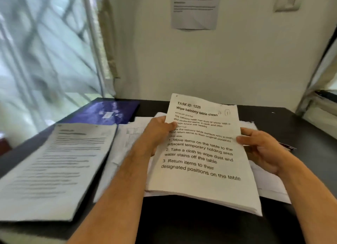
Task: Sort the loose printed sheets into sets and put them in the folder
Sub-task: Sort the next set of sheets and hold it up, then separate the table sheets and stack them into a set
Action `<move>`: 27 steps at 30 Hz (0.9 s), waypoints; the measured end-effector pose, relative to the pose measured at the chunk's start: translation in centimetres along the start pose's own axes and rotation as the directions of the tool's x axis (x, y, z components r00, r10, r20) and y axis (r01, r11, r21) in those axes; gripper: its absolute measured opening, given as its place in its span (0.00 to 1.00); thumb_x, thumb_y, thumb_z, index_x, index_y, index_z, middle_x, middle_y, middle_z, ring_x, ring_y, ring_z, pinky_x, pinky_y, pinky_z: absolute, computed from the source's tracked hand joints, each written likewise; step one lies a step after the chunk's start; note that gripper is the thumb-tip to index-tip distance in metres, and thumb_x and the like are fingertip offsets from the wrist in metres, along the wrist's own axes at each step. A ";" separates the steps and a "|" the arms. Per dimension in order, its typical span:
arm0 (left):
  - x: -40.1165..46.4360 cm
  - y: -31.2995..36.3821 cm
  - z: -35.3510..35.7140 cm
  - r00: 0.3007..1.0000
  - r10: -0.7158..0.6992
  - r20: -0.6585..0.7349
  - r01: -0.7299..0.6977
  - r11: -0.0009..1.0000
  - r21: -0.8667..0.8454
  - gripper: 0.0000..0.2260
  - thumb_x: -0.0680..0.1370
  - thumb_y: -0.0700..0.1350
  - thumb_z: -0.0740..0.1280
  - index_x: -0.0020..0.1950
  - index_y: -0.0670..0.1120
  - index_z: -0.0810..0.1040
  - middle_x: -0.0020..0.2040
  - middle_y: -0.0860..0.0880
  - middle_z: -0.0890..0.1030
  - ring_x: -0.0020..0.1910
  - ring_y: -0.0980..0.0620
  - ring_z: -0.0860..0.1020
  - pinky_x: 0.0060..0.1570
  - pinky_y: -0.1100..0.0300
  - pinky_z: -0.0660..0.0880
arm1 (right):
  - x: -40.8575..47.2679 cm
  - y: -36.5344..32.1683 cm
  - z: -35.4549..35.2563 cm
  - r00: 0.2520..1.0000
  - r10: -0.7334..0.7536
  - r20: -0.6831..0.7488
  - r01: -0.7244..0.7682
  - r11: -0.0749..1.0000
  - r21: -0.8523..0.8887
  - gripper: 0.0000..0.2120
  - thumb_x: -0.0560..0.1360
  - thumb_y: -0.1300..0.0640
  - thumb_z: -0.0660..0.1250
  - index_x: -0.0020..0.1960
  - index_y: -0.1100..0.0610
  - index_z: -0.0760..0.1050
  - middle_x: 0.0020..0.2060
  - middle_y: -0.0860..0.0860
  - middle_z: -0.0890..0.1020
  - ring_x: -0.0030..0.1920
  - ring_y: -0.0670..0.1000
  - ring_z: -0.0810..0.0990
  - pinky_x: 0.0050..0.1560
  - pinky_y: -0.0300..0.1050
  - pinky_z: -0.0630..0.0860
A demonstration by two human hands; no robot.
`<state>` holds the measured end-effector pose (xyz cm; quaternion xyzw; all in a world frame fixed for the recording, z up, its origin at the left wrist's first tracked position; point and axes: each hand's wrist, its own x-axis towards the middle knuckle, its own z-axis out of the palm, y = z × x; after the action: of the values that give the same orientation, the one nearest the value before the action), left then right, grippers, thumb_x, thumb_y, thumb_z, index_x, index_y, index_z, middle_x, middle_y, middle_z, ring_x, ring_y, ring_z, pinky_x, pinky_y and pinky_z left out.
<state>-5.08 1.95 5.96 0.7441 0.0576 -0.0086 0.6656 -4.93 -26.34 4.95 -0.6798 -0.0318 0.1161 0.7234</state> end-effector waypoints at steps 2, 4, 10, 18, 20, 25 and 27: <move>-1.0 0.4 -3.8 1.000 -0.016 0.007 0.016 1.000 -0.016 0.07 0.82 0.41 0.65 0.59 0.44 0.79 0.49 0.44 0.87 0.47 0.42 0.86 0.49 0.43 0.82 | 0.6 -0.5 3.7 1.000 -0.012 0.006 0.012 0.998 -0.059 0.13 0.81 0.67 0.59 0.61 0.58 0.78 0.51 0.57 0.86 0.50 0.60 0.86 0.48 0.58 0.83; -2.3 0.8 -7.9 1.000 -0.022 0.009 0.022 1.000 0.006 0.10 0.82 0.39 0.65 0.62 0.40 0.79 0.53 0.41 0.86 0.52 0.39 0.84 0.56 0.39 0.79 | 1.2 -0.7 7.6 0.998 -0.053 0.020 0.055 0.991 -0.120 0.13 0.81 0.68 0.60 0.61 0.59 0.78 0.49 0.55 0.87 0.49 0.58 0.86 0.51 0.58 0.83; -5.4 1.9 -19.9 0.981 -0.043 -0.190 0.102 0.944 0.313 0.08 0.80 0.40 0.68 0.59 0.44 0.80 0.48 0.43 0.87 0.46 0.41 0.86 0.50 0.46 0.82 | 3.0 0.2 20.4 0.989 -0.091 0.119 0.101 0.992 -0.075 0.17 0.80 0.68 0.62 0.66 0.56 0.75 0.51 0.54 0.86 0.46 0.54 0.87 0.42 0.50 0.85; -3.4 -2.3 -24.5 0.909 -0.014 -0.418 0.327 0.647 0.689 0.12 0.81 0.40 0.64 0.64 0.43 0.76 0.54 0.41 0.83 0.51 0.43 0.82 0.54 0.52 0.78 | 5.4 6.0 30.5 0.990 -0.130 0.057 0.141 0.946 -0.292 0.24 0.71 0.52 0.71 0.66 0.45 0.71 0.59 0.50 0.81 0.53 0.53 0.84 0.52 0.55 0.83; -3.0 -3.7 -25.3 0.880 -0.011 -0.476 0.374 0.634 0.677 0.10 0.80 0.39 0.63 0.61 0.41 0.73 0.55 0.43 0.82 0.51 0.43 0.82 0.53 0.51 0.80 | 5.4 6.4 30.6 0.988 -0.143 0.058 0.154 0.939 -0.308 0.26 0.68 0.52 0.72 0.65 0.45 0.72 0.56 0.49 0.83 0.52 0.52 0.85 0.51 0.56 0.83; -2.9 -4.6 -26.8 0.848 -0.061 -0.527 0.430 0.659 0.617 0.15 0.80 0.38 0.60 0.66 0.43 0.73 0.52 0.41 0.83 0.49 0.42 0.83 0.50 0.49 0.81 | 4.0 5.8 30.1 0.981 -0.134 0.142 0.158 0.973 -0.171 0.21 0.73 0.68 0.72 0.63 0.54 0.75 0.53 0.50 0.82 0.45 0.53 0.87 0.40 0.47 0.84; -3.1 -4.6 -27.4 0.838 -0.055 -0.543 0.436 0.666 0.606 0.16 0.79 0.39 0.59 0.67 0.46 0.72 0.48 0.43 0.83 0.44 0.43 0.83 0.41 0.53 0.80 | 3.6 5.9 30.5 0.966 -0.145 0.213 0.187 0.964 -0.191 0.22 0.72 0.67 0.74 0.64 0.54 0.77 0.56 0.51 0.83 0.43 0.52 0.87 0.42 0.46 0.84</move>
<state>-10.34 29.35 4.77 0.9033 0.3164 0.0616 0.2832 -8.37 4.50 0.94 -0.7323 -0.1723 0.1176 0.6483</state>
